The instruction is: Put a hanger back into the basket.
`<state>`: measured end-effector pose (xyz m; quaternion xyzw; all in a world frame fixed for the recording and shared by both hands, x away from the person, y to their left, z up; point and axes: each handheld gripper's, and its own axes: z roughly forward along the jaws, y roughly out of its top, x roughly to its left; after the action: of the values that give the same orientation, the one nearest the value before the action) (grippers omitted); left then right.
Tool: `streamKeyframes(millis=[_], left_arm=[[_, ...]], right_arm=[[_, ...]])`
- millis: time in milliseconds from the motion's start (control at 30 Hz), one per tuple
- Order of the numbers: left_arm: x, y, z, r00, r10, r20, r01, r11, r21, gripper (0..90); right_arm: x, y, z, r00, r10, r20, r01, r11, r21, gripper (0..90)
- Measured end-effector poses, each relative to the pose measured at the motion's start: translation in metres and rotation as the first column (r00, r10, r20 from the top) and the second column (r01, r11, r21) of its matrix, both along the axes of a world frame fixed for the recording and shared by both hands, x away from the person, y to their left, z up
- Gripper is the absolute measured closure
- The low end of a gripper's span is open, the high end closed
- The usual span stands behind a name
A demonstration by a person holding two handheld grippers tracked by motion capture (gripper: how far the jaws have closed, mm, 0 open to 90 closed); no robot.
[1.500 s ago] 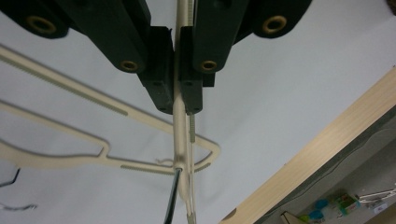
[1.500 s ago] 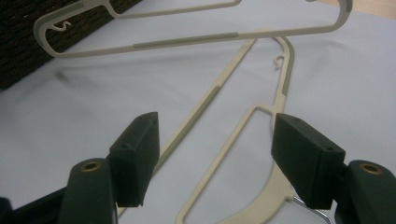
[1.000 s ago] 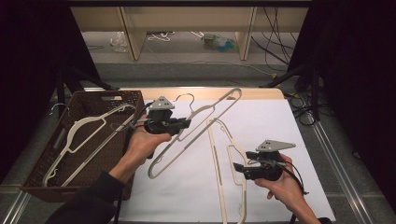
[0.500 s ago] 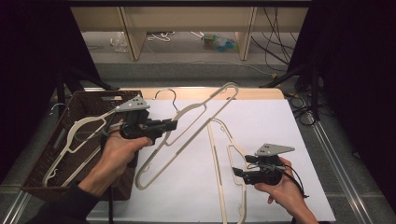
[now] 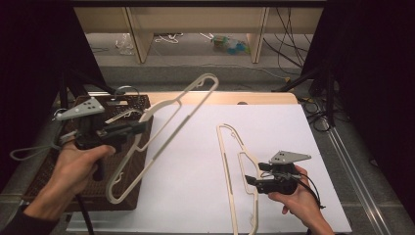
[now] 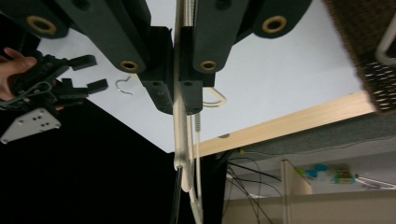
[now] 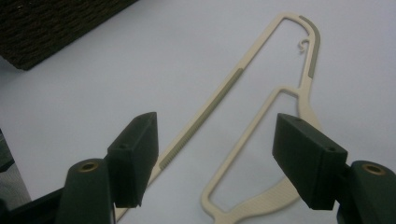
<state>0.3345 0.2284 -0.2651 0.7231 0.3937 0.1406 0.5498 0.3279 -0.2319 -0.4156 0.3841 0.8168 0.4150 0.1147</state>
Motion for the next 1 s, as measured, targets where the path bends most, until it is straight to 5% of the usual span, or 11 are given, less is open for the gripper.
streamKeyframes(millis=[367, 600, 833, 1000], left_arm=[[0.02, 0.048, 0.018, 0.9978, 0.054, -0.039, -0.055, 0.9979, -0.033, 86.0], [0.034, 0.077, 0.01, 0.9938, 0.093, -0.061, -0.094, 0.9952, -0.027, 86.0], [0.045, 0.105, 0.003, 0.9924, 0.1, -0.073, -0.1, 0.9949, -0.009, 86.0], [0.053, 0.123, -0.003, 0.9871, 0.142, -0.074, -0.138, 0.9892, 0.048, 86.0]], right_arm=[[0.001, -0.003, -0.003, 1.0, -0.006, -0.004, 0.006, 1.0, 0.003, 32.1], [0.0, -0.005, -0.004, 1.0, -0.001, 0.006, 0.001, 1.0, 0.013, 31.7], [-0.001, -0.005, -0.005, 0.9999, -0.01, 0.002, 0.01, 1.0, 0.009, 31.5], [-0.002, -0.005, -0.005, 0.9999, -0.009, -0.005, 0.009, 1.0, 0.008, 31.5]])
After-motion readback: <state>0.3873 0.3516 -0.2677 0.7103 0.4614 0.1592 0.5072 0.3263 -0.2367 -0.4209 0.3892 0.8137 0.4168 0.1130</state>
